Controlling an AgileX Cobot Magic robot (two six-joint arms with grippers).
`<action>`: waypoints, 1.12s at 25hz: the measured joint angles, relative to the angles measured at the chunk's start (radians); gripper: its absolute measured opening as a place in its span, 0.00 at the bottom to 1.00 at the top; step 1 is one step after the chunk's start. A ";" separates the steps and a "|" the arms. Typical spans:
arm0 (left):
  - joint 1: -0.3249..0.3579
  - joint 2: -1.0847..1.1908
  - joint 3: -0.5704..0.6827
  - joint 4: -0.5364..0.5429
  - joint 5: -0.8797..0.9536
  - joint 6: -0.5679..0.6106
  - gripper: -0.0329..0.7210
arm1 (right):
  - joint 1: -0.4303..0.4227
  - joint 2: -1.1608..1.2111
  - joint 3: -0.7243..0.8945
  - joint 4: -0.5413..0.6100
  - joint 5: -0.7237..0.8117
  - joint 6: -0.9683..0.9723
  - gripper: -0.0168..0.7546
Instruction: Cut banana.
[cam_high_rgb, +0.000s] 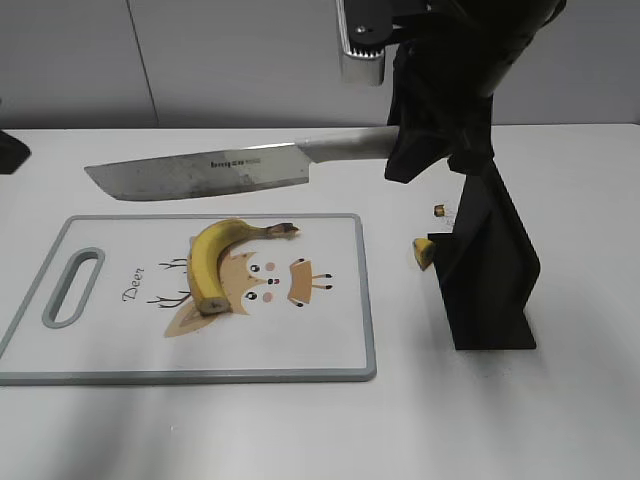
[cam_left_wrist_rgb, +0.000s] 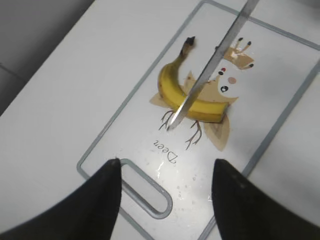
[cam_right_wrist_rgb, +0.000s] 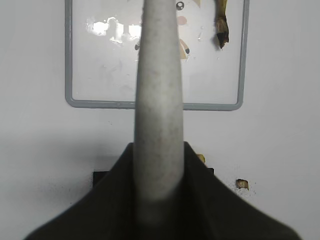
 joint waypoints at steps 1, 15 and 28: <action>-0.017 0.038 -0.015 0.000 0.004 0.013 0.78 | 0.000 0.006 0.000 0.001 -0.003 -0.010 0.23; -0.094 0.315 -0.089 0.035 0.020 0.048 0.78 | 0.000 0.067 0.000 0.100 -0.056 -0.089 0.23; -0.094 0.387 -0.090 0.084 -0.018 0.055 0.42 | 0.000 0.104 -0.020 0.161 -0.091 -0.146 0.23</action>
